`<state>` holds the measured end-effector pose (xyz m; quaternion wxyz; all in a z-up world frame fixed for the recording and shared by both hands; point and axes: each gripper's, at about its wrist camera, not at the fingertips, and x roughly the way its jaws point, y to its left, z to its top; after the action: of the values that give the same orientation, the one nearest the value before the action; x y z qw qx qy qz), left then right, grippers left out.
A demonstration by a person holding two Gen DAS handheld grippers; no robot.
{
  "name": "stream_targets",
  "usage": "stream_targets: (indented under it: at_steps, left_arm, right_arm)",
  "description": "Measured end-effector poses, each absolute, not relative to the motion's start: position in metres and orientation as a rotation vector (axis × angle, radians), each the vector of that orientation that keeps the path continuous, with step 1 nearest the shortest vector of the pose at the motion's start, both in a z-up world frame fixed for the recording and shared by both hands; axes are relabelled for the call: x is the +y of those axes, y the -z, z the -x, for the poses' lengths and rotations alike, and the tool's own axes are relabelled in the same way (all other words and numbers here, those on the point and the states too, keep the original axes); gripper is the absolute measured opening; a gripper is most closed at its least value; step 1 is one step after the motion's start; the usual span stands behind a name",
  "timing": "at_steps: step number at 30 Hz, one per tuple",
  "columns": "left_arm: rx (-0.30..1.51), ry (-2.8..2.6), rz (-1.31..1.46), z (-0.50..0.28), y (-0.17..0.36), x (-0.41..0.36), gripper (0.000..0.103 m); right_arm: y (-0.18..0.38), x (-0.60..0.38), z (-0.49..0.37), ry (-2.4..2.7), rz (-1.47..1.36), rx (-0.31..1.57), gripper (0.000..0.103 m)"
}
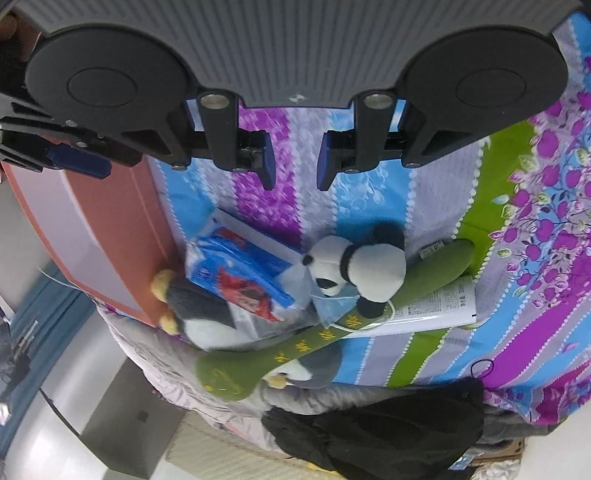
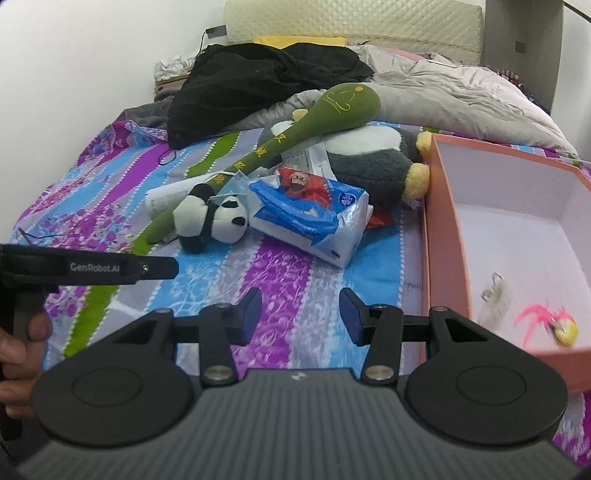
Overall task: Organize soft objects
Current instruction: 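Grasp the panda plush with left gripper while right grasps the blue bag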
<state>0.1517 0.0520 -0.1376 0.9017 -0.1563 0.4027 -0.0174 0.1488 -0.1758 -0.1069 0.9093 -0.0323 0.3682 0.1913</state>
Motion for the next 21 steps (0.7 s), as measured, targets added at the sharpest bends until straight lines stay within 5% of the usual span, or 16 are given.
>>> stream_targets:
  at_steps: [6,15,18,21]
  left_arm:
    - [0.792,-0.036,0.289,-0.185,0.154,0.074,0.028]
    - [0.759,-0.083,0.296,-0.226,0.169,0.107,0.051]
    - [0.730,-0.059,0.305,-0.234,0.174,0.113,0.054]
    - [0.727,-0.046,0.312,-0.242,0.180,0.118,0.055]
  right_arm:
    - [0.120,-0.166,-0.189,-0.423,0.099,0.744,0.050]
    - [0.128,-0.152,-0.233,-0.443,0.155,0.716,0.050]
    - [0.132,-0.147,-0.245,-0.452,0.157,0.718,0.062]
    - [0.136,-0.141,-0.254,-0.467,0.170,0.710,0.063]
